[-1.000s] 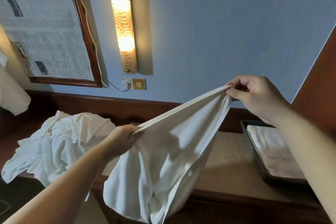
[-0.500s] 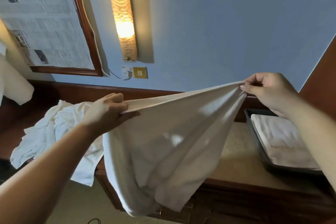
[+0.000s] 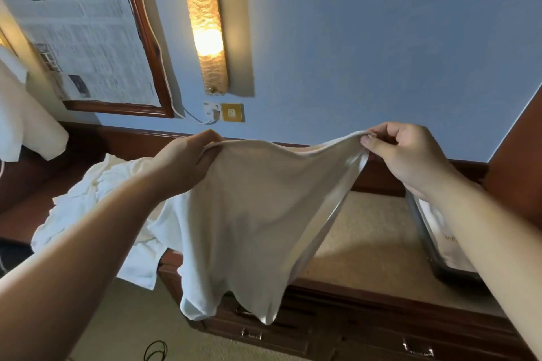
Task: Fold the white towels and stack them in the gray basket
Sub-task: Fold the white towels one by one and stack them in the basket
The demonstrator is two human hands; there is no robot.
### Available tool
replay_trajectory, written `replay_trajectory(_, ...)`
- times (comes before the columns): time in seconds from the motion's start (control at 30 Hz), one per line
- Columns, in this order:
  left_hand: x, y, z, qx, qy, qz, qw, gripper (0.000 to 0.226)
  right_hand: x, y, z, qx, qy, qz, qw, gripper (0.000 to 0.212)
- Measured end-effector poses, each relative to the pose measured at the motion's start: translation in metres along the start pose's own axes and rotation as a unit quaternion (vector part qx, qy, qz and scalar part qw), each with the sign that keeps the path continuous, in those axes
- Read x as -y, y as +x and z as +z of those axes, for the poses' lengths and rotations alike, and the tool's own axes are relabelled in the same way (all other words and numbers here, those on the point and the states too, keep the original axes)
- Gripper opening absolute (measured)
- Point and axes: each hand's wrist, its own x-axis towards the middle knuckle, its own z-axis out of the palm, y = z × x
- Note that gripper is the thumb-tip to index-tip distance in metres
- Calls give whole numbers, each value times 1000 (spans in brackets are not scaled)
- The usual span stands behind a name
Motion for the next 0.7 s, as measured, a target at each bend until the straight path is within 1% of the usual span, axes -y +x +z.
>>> replay_trajectory(0.1,1,-5,-13,15,44,46,998,22,-7,7,-6,1,-70,6,998,6)
replay_trajectory(0.2,4,-16,-23,23,45,76,996,28,-14,11,-26,51,-147,12,988,8)
replay_trajectory(0.27,1,-25,-20,12,67,85,994,31,-13,10,-33,101,-216,-14,971,10)
replay_trajectory(0.37,-8,-31,-9,10,65,91,994,38,-18,5,-26,191,-312,-34,930,18)
replay_trajectory(0.47,-21,-34,3,2,97,104,990,40,-31,-2,-14,283,-327,-18,902,37)
replay_trajectory(0.5,-24,-35,7,-2,99,110,989,40,-36,-3,-11,304,-341,-10,889,40)
replay_trajectory(0.53,-27,-37,10,-1,96,118,988,40,-42,-3,-9,318,-364,-8,876,37)
replay_trajectory(0.57,-28,-38,14,1,90,125,988,41,-47,-4,-6,320,-394,-12,862,27)
replay_trajectory(0.6,-27,-40,16,2,86,130,988,41,-53,-4,-5,314,-427,-21,848,16)
replay_trajectory(0.63,-26,-40,19,0,82,133,988,41,-57,-4,-4,304,-451,-27,839,10)
replay_trajectory(0.7,-26,-41,22,-3,68,133,989,41,-63,-5,-3,283,-468,-33,836,15)
